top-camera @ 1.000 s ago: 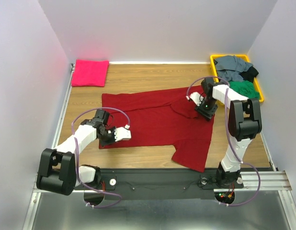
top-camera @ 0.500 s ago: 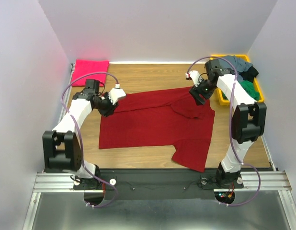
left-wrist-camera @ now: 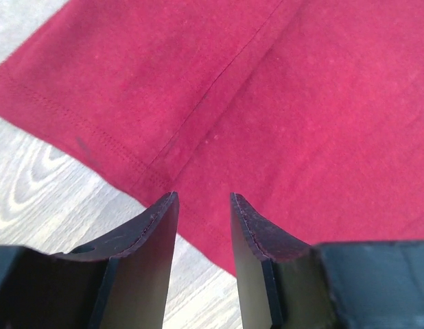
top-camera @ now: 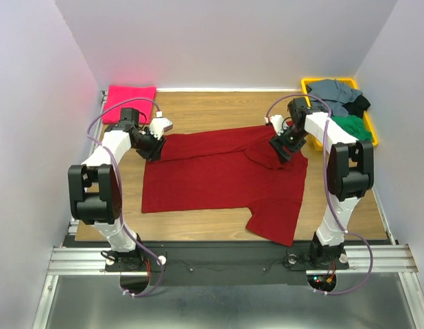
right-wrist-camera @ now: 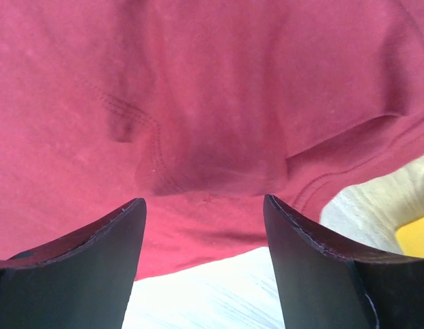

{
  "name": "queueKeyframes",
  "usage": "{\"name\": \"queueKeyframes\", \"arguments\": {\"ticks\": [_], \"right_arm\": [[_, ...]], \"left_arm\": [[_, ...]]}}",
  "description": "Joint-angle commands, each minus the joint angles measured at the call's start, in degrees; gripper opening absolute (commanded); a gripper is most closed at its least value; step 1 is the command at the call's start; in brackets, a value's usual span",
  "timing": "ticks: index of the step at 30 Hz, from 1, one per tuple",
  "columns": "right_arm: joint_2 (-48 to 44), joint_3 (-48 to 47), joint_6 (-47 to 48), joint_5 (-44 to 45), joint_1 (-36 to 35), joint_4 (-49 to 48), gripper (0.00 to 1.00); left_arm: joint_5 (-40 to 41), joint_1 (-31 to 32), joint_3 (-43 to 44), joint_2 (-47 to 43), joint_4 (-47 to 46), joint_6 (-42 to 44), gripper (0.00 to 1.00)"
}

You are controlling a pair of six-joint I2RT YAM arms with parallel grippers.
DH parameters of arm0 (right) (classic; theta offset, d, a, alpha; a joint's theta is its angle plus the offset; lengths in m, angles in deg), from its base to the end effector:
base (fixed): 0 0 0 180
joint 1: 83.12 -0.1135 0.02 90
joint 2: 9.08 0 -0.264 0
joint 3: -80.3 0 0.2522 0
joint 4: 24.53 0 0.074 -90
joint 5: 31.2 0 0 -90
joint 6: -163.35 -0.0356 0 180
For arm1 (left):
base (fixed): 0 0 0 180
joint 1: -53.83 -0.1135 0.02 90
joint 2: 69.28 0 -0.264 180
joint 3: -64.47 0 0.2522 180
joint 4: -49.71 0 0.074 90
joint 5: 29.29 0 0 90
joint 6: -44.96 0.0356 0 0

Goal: Fold and stack the t-shirts
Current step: Flatten the tshirt out

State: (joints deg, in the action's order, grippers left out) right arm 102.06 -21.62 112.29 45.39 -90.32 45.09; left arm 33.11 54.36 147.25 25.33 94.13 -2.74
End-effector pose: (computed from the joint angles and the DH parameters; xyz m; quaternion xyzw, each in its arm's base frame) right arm 0.3811 0.0565 0.2127 -0.3978 0.9050 0.0854 0.1247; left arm 0.3465 -0.0197 0.2372 0.4038 0.8399 -0.1128 0.3448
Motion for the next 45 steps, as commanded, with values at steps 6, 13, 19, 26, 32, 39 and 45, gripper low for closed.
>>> {"name": "queueKeyframes", "arguments": {"ticks": [6,13,19,26,32,39,45], "right_arm": [[2.6,-0.61,0.34,1.72,-0.27,-5.05,0.39],[2.51,-2.54,-0.09,1.37,-0.36,-4.7,0.01],[2.16,-2.89,-0.27,1.37,-0.36,-4.0,0.01],[1.9,-3.86,-0.7,1.72,-0.27,-3.21,0.01],[1.98,-4.56,-0.79,2.16,-0.27,-2.6,0.0],[2.16,-5.18,-0.79,2.25,-0.27,-2.16,0.01],[1.98,-5.0,-0.62,2.34,-0.27,-1.89,0.01]], "left_arm": [[2.54,-0.1,4.73,4.18,-1.39,2.68,0.47],[6.58,0.52,7.8,7.34,3.27,19.55,0.44],[10.02,0.69,8.86,8.84,8.63,32.04,0.4],[10.19,1.31,10.01,11.65,10.93,35.39,0.39],[11.07,2.19,9.3,13.23,9.6,36.01,0.4],[11.42,2.72,8.86,14.38,9.25,36.36,0.4],[12.21,2.72,8.16,15.25,9.25,37.06,0.22]]}}
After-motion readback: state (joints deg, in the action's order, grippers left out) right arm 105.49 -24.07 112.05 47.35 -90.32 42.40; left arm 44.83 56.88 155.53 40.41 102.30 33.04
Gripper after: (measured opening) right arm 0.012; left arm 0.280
